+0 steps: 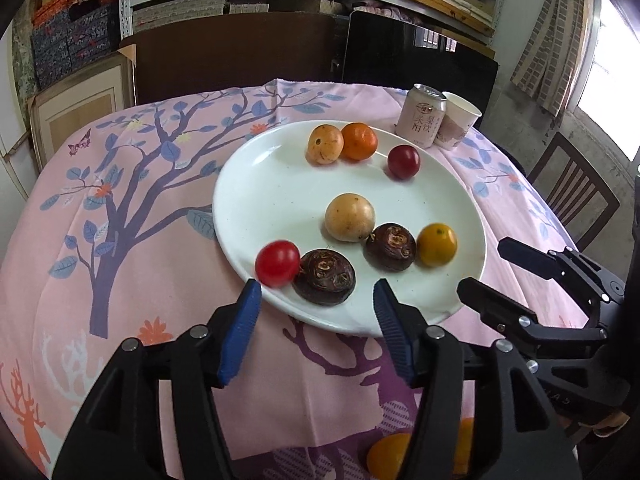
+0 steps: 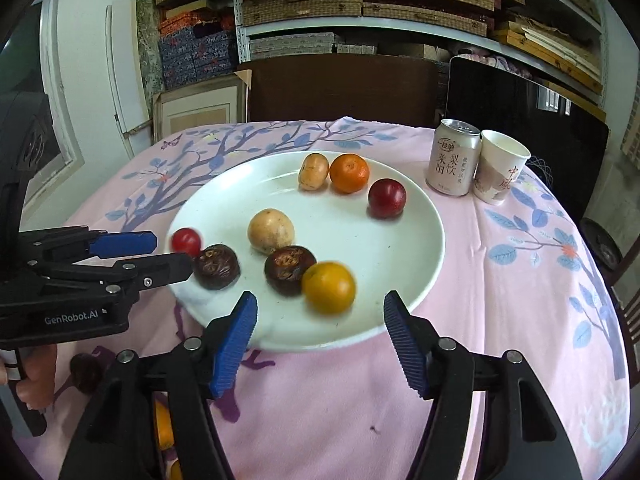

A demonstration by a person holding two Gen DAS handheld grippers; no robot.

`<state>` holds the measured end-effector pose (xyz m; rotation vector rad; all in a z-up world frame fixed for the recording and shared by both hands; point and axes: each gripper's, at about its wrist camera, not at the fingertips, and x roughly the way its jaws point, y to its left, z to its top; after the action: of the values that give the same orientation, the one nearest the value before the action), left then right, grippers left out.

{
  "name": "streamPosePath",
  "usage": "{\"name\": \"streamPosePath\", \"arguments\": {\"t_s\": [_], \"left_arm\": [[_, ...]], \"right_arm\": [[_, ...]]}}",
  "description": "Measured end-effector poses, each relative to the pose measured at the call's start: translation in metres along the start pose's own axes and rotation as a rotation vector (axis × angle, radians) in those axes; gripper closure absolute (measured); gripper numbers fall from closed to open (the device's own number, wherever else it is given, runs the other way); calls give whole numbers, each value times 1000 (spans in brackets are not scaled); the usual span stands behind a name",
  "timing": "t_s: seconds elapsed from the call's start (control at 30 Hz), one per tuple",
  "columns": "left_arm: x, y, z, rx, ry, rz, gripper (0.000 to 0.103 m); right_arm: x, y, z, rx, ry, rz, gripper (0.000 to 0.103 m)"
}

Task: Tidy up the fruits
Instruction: 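Release the tomato and orange fruit onto the white plate with both grippers, then grasp a dark brown round fruit with the right gripper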

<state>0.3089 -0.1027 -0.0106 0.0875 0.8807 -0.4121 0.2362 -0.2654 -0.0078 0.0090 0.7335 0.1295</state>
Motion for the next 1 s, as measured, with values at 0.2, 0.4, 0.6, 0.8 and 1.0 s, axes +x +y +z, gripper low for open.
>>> {"name": "streamPosePath", "arguments": {"t_s": [0.2,0.4,0.6,0.8,1.0], "left_arm": [[-40,7,-15,-27,-45,8,37],[-70,3,-46,-16,-27,2,35],[-91,-7,-85,-5,-26,13,25],[-101,-12,-119,-10,8,27,25],[-111,-1,-144,-102,22,0,22]], "right_arm": [[-36,0,-23,21,-12,20,36],[-65,-2,-53,105,14,21,36],[-89,2,-90,168,38,37,36],[-103,18,-122,144,95,22,36],[-112,32,-142,92,123,60,36]]}}
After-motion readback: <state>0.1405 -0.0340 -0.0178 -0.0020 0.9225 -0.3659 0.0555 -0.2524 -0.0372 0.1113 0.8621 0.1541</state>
